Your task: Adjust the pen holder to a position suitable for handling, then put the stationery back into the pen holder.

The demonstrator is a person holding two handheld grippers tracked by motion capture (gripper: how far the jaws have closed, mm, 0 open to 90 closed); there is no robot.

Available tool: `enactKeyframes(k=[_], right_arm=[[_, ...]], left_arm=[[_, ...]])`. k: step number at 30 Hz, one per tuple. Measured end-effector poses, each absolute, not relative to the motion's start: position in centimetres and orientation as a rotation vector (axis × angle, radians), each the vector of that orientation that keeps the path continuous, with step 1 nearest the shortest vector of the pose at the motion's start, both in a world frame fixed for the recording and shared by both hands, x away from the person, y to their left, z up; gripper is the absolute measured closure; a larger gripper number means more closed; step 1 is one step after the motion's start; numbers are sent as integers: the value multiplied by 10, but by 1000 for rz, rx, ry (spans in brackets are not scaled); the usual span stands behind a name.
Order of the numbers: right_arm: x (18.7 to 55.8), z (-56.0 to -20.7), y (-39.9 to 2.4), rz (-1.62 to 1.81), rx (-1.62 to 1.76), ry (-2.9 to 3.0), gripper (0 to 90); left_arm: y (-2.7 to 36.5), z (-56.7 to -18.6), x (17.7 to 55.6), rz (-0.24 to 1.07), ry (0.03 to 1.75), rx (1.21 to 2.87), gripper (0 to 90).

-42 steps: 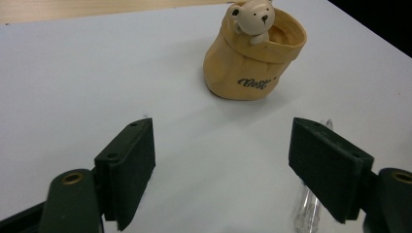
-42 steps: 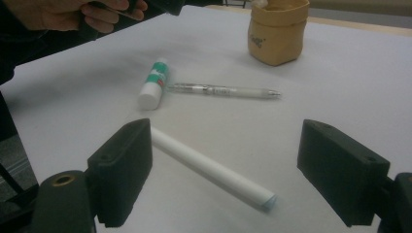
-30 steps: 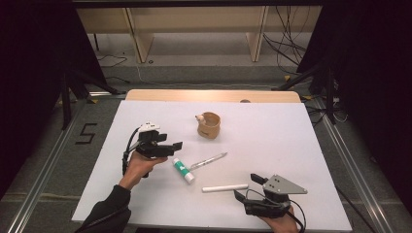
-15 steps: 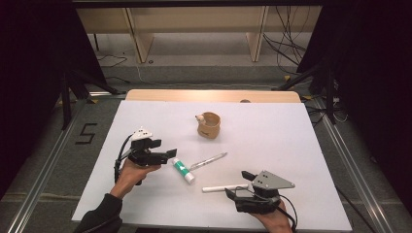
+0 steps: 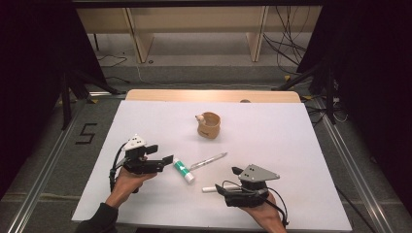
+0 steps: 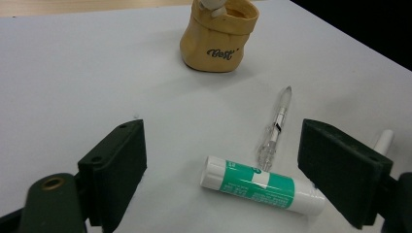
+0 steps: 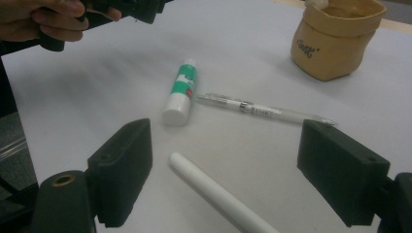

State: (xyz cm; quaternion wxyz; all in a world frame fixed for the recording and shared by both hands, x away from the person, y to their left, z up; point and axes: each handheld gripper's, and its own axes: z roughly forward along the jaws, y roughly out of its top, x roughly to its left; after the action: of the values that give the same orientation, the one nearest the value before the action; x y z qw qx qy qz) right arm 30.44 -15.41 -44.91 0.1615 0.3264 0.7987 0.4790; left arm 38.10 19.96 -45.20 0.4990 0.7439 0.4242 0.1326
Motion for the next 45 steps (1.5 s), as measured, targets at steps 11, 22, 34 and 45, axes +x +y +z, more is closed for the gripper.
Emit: enactKeyframes(k=[11, 22, 34, 45], right_arm=[[312, -450, -133, 1335, 897, 2336, 212], [319, -454, -109, 1293, 866, 2401, 212], [324, -457, -94, 1255, 863, 2432, 212], [327, -461, -84, 1217, 862, 2457, 212]], left_arm=[[206, -456, 369, 332, 1007, 1771, 165], [208, -460, 356, 351, 993, 1789, 163], [210, -462, 350, 347, 983, 1783, 160], [212, -463, 342, 351, 972, 1789, 159]])
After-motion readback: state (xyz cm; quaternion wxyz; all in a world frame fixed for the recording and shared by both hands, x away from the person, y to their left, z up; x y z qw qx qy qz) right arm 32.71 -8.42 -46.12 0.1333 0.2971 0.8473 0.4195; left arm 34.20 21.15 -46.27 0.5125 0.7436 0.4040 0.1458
